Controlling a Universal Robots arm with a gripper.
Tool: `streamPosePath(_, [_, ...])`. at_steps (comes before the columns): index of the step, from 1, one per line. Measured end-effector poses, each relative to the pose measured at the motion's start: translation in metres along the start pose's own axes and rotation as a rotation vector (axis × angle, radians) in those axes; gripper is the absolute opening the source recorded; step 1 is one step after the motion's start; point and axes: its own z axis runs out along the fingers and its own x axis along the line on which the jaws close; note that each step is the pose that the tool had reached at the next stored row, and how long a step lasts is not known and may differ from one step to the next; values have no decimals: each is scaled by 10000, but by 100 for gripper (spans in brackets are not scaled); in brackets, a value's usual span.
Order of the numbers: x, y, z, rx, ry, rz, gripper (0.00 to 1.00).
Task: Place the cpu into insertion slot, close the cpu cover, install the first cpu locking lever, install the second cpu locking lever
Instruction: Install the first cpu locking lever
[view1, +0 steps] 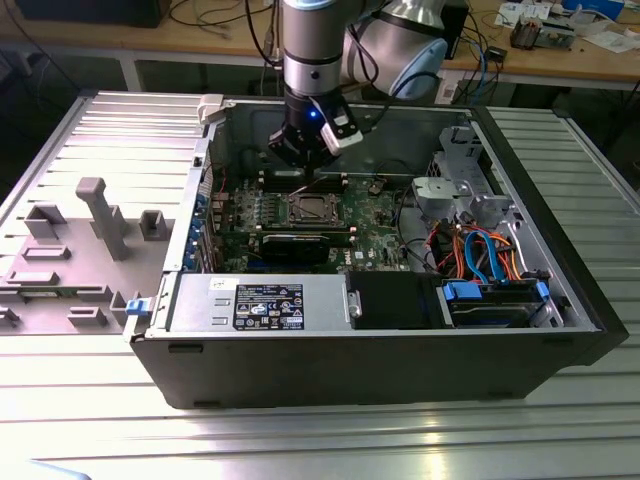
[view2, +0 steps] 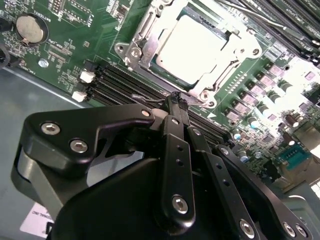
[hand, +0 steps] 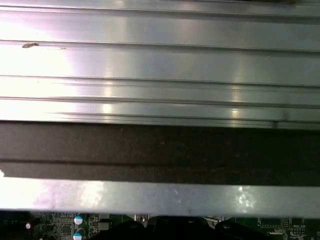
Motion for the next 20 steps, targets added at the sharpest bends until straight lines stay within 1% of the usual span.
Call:
streamPosePath(4, [-48, 0, 19, 2, 1, 1, 11])
streamPosePath(5, [-68, 0, 31, 1, 0, 1, 11])
streamPosePath(8, [-98, -2, 58, 1, 1, 0, 11])
streamPosePath(10, [-136, -4, 98, 1, 0, 1, 11])
streamPosePath(14, [-189, -7, 140, 0, 0, 0, 11])
streamPosePath(20, [-198, -8, 144, 7, 1, 3, 11])
